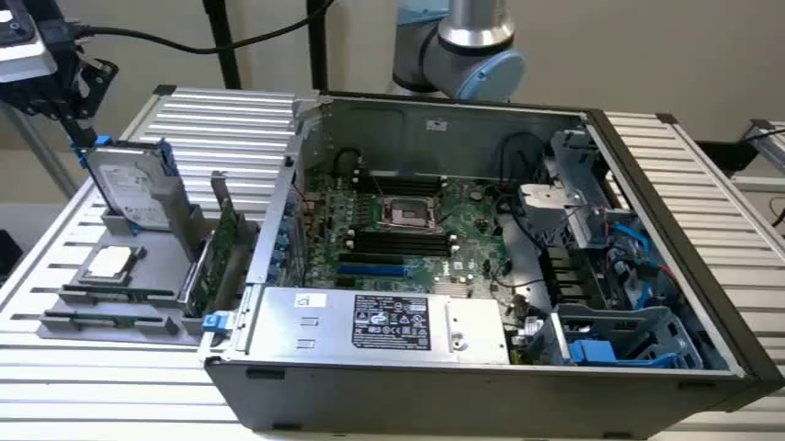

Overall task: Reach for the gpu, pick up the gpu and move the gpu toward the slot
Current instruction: 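Reach for the gpu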

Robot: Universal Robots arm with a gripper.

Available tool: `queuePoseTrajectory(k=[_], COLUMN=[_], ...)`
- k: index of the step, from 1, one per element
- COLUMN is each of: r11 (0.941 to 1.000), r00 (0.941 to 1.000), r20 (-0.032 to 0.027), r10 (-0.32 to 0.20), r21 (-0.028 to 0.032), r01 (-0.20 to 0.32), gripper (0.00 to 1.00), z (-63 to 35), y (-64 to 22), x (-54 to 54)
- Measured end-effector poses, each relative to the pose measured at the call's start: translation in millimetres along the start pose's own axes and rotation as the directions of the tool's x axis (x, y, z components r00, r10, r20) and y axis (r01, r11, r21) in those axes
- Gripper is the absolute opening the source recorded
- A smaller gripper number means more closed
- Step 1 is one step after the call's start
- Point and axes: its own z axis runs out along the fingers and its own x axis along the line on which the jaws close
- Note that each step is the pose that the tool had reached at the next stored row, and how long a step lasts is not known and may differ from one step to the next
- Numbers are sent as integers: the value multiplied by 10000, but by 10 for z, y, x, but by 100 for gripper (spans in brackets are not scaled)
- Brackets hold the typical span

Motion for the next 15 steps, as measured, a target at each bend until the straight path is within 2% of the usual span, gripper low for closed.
queuePoseTrajectory(k=[15], r11=[9996], r00=[9996], r20=[-13], r10=[-289], r21=[-1], r01=[289], gripper=[11], z=[-1], y=[-12], x=[-10])
